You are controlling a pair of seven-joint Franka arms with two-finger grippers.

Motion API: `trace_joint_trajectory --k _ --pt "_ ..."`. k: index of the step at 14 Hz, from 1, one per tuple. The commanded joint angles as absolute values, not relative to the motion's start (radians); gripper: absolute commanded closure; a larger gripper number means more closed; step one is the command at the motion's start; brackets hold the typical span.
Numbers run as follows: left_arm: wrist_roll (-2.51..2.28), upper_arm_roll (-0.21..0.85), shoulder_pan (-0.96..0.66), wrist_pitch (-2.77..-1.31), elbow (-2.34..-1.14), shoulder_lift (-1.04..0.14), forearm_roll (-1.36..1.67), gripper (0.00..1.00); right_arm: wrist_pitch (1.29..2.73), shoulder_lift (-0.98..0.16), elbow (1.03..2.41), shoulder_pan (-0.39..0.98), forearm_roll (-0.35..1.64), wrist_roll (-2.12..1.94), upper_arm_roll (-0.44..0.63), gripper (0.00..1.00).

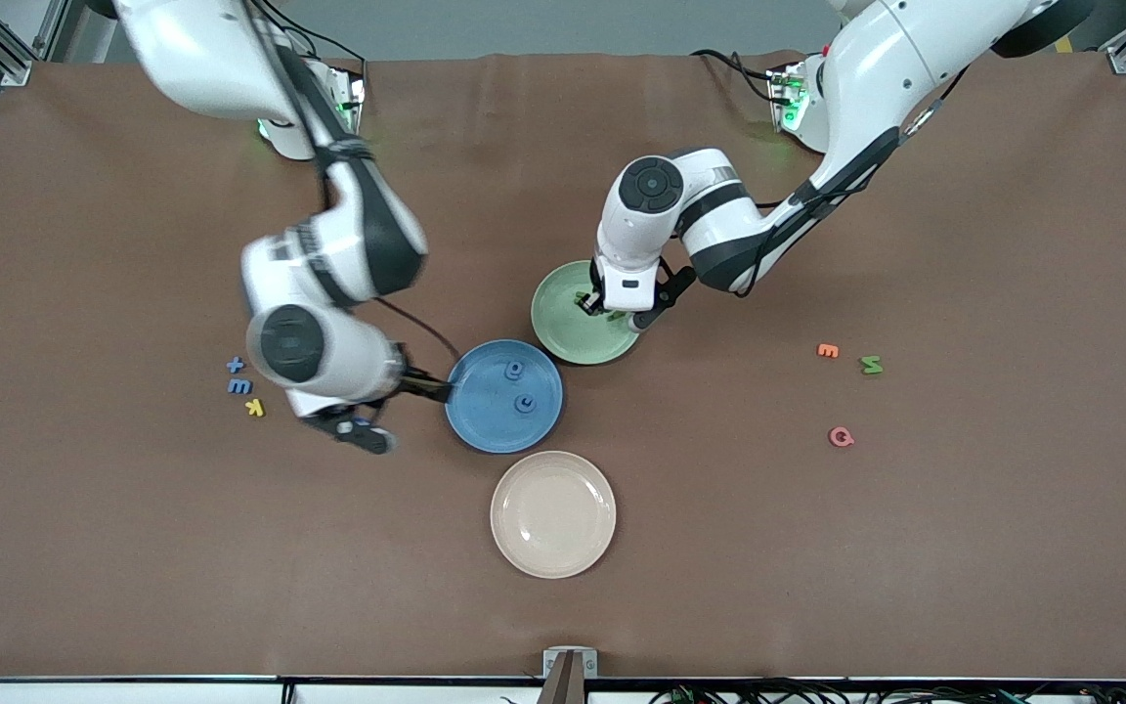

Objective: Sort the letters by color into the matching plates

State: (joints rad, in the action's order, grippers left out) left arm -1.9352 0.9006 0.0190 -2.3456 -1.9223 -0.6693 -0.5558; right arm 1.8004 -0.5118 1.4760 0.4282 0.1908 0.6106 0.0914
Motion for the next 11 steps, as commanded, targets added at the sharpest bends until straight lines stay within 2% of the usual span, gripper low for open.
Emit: trace_joint_trajectory --k 1,2,3,4,5,6,7,9,11 --pt "-1.967 0.812 -0.084 -2.378 -1.884 -0.695 -0.575 0.92 1.813 -0.347 1.687 0.293 0.132 0.331 0.071 0.0" --pt "-1.979 0.78 -0.113 -2.379 -1.867 -0.702 -0.575 0.89 1.822 -0.316 1.731 0.25 0.086 0.254 0.071 0.0" --pt "-1.983 0.758 -0.132 -2.379 -1.853 -0.709 -0.575 0.76 1.838 -0.295 1.767 0.209 0.059 0.177 0.071 0.0" --pt "-1.983 0.752 -0.14 -2.381 -1.845 -0.718 -0.575 0.59 1.854 -0.276 1.798 0.154 0.052 0.076 0.071 0.0" --pt "-1.988 0.752 -0.143 -2.381 -1.833 -0.719 -0.575 0.34 1.867 -0.269 1.816 0.102 0.051 -0.052 0.071 0.0" --pt "-2.0 0.752 -0.143 -2.381 -1.833 -0.718 -0.574 0.14 1.876 -0.268 1.824 0.047 0.051 -0.178 0.071 0.0" --pt "-2.019 0.752 -0.137 -2.379 -1.835 -0.713 -0.577 0.0 1.897 -0.268 1.841 -0.001 0.046 -0.272 0.071 0.0" --pt "-2.014 0.752 -0.104 -2.365 -1.841 -0.684 -0.578 0.0 2.018 -0.244 1.944 -0.053 0.006 -0.374 0.071 0.0" --pt "-1.994 0.752 -0.045 -2.33 -1.848 -0.638 -0.58 0.0 2.211 -0.215 2.096 -0.071 -0.009 -0.417 0.071 0.0"
